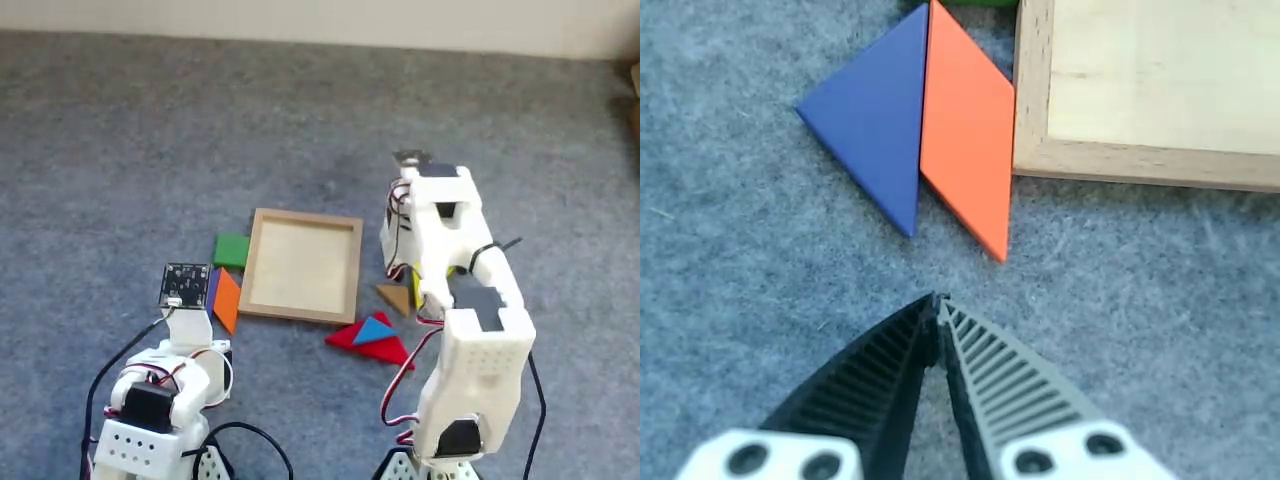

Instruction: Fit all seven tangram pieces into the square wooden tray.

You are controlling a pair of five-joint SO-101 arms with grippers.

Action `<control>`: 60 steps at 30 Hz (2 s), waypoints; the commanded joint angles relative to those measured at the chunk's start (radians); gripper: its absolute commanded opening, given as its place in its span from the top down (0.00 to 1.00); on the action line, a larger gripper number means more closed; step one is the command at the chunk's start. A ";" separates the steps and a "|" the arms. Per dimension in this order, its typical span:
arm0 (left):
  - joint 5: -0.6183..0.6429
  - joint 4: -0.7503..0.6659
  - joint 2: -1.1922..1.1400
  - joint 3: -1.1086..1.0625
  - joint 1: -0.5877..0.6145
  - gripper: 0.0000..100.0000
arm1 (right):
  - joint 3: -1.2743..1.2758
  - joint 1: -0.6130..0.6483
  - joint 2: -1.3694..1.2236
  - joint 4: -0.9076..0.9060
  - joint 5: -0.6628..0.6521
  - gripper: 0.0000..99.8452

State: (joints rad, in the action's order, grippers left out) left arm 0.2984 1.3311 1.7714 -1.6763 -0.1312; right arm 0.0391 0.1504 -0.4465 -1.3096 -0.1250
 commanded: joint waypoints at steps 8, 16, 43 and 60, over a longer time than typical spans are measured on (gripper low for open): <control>-0.002 0.005 0.042 -0.021 0.008 0.99 | -0.007 -0.015 0.002 0.070 -0.023 0.70; -0.002 0.005 0.042 -0.021 0.008 0.99 | -0.004 -0.022 0.007 0.067 -0.029 0.77; -0.002 0.005 0.042 -0.021 0.008 0.99 | 0.012 -0.016 0.171 0.045 -0.054 0.80; -0.002 0.005 0.042 -0.021 0.008 0.99 | 0.008 0.088 0.170 -0.008 -0.166 0.66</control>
State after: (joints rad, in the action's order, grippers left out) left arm 0.2984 1.3311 1.7714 -1.6763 -0.1312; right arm 0.0560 0.2087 -0.3468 -1.3111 -0.2662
